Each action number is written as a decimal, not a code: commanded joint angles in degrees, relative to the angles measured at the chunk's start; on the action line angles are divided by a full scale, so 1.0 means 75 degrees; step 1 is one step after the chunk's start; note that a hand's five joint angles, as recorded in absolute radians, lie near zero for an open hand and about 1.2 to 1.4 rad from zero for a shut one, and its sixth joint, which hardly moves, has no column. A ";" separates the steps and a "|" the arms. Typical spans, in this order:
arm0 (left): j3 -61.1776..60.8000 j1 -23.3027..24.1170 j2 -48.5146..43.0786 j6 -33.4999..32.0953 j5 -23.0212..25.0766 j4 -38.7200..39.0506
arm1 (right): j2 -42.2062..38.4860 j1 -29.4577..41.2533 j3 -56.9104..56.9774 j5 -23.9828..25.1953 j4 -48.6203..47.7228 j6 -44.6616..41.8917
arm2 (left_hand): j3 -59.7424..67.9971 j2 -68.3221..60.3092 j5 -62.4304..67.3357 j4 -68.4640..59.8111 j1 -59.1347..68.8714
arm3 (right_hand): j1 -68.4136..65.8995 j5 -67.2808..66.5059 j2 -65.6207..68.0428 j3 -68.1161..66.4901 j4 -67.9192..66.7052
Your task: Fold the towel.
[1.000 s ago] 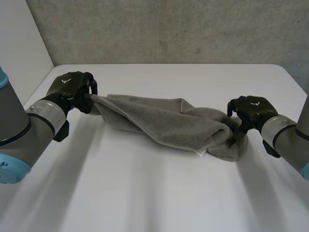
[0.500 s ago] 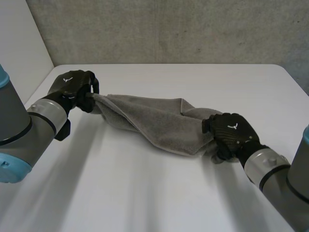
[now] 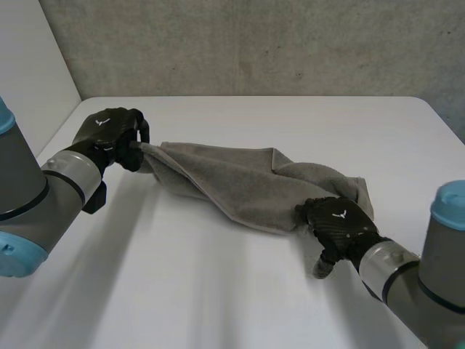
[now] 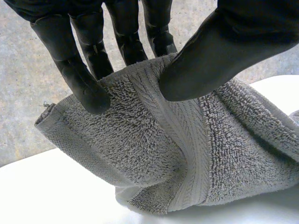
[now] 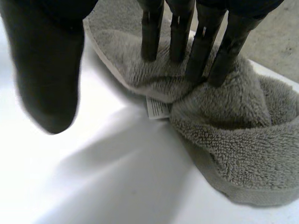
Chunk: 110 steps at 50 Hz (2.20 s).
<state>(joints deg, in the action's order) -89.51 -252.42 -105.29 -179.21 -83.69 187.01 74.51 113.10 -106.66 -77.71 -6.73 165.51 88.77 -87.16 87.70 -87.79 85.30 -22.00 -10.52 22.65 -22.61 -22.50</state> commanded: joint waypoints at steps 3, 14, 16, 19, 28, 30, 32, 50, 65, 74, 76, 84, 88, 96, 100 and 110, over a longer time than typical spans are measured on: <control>-0.0006 0.0000 -0.0012 0.0000 0.0002 0.0003 | -0.1248 0.0036 0.1411 -0.0068 -0.0696 -0.0013 | -0.1169 0.0954 -0.2360 0.1038 -0.0706 | 0.1231 0.1034 -0.1317 0.1311 0.1296; -0.0018 0.0000 -0.0023 0.0000 0.0002 0.0015 | -0.2374 0.0434 0.2666 -0.0150 -0.0849 0.0010 | -0.1169 0.0954 -0.2360 0.1038 -0.0706 | 0.0447 0.0250 -0.0534 0.0527 0.0513; -0.0018 0.0000 -0.0035 0.0000 0.0002 0.0015 | -0.2538 0.0481 0.2830 -0.0220 -0.0861 0.0011 | -0.1169 0.0954 -0.2360 0.1038 -0.0706 | 0.0267 0.0071 -0.0354 0.0348 0.0333; -0.0018 0.0000 -0.0058 0.0000 0.0002 0.0015 | -0.2819 0.0494 0.3100 -0.0454 -0.0896 0.0011 | -0.1169 0.0954 -0.2360 0.1038 -0.0706 | -0.0269 -0.0466 0.0183 -0.0189 -0.0204; -0.0018 0.0012 -0.0117 0.0000 0.0014 0.0038 | -0.3184 0.0505 0.3604 -0.0713 -0.1119 0.0104 | -0.1169 0.0954 -0.2360 0.1038 -0.0706 | -0.2219 -0.2416 0.2133 -0.2139 -0.2153; -0.0018 0.0023 -0.0129 0.0000 0.0014 0.0050 | -0.3184 0.0505 0.3686 -0.0713 -0.1165 0.0116 | -0.1169 0.0954 -0.2360 0.1038 -0.0706 | -0.3919 -0.4116 0.3832 -0.3839 -0.3853; -0.0018 0.0023 -0.0129 0.0000 0.0014 0.0050 | -0.3196 0.0494 0.3745 -0.0725 -0.1212 0.0116 | -0.1169 0.0954 -0.2360 0.1038 -0.0706 | -0.5016 -0.5213 0.4930 -0.4936 -0.4950; 0.0134 -0.0082 0.0281 0.0012 0.0002 0.0026 | -0.1450 -0.0549 0.3781 -0.0748 -0.0884 0.0104 | -0.1169 0.0954 -0.2360 0.1038 -0.0706 | -0.7733 -0.7930 0.7647 -0.7653 -0.7667; 0.0099 0.0374 0.1686 0.0644 0.0037 -0.0067 | 0.0997 -0.0737 0.4400 0.0142 0.1165 0.0374 | -0.1169 0.0954 -0.2360 0.1038 -0.0706 | -0.7733 -0.7930 0.7647 -0.7653 -0.7667; 0.0076 0.0387 0.2016 0.0644 0.0049 -0.0185 | 0.0859 -0.1264 0.5421 0.0916 0.2842 0.0304 | -0.1169 0.0954 -0.2360 0.1038 -0.0706 | -0.7733 -0.7930 0.7647 -0.7653 -0.7667; 0.0018 0.0398 0.1818 0.0598 0.0049 -0.0185 | 0.0125 -0.1346 0.5573 0.1126 0.3227 0.0094 | -0.1169 0.0954 -0.2360 0.1038 -0.0706 | -0.7733 -0.7930 0.7647 -0.7653 -0.7667; 0.0262 0.0317 0.0121 0.0353 0.0037 -0.0126 | -0.1680 -0.1358 0.5818 0.0753 0.3815 -0.1581 | -0.1169 0.0954 -0.2360 0.1038 -0.0706 | -0.7733 -0.7930 0.7647 -0.7653 -0.7667; 0.0811 0.0281 -0.0734 -0.0045 0.0037 -0.0149 | -0.2209 -0.1323 0.6239 0.0460 0.3780 -0.1723 | -0.1169 0.0954 -0.2360 0.1038 -0.0706 | -0.7733 -0.7930 0.7647 -0.7653 -0.7667; 0.3404 0.0281 -0.2015 -0.0879 0.0026 -0.0020 | -0.2692 -0.0971 0.7648 -0.0162 0.1530 -0.1665 | -0.1169 0.0954 -0.2360 0.1038 -0.0706 | -0.7733 -0.7930 0.7647 -0.7653 -0.7667; 0.4445 0.0386 -0.1853 -0.0821 -0.0068 0.0854 | -0.2050 -0.0749 0.7356 -0.0292 -0.0948 -0.1619 | -0.1169 0.0954 -0.2360 0.1038 -0.0706 | -0.7733 -0.7930 0.7647 -0.7653 -0.7667; 0.3451 0.0222 -0.0351 -0.0152 -0.0502 0.2148 | -0.1344 -0.0760 0.6535 0.0728 -0.0615 -0.1431 | -0.1169 0.0954 -0.2360 0.1038 -0.0706 | -0.7733 -0.7930 0.7647 -0.7653 -0.7667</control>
<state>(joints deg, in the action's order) -57.44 -249.88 -113.31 -183.24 -86.05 200.75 63.04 107.76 -54.61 -76.95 -16.85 154.33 88.82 -87.42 87.70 -87.79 85.30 -77.00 -67.22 76.65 -77.07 -76.92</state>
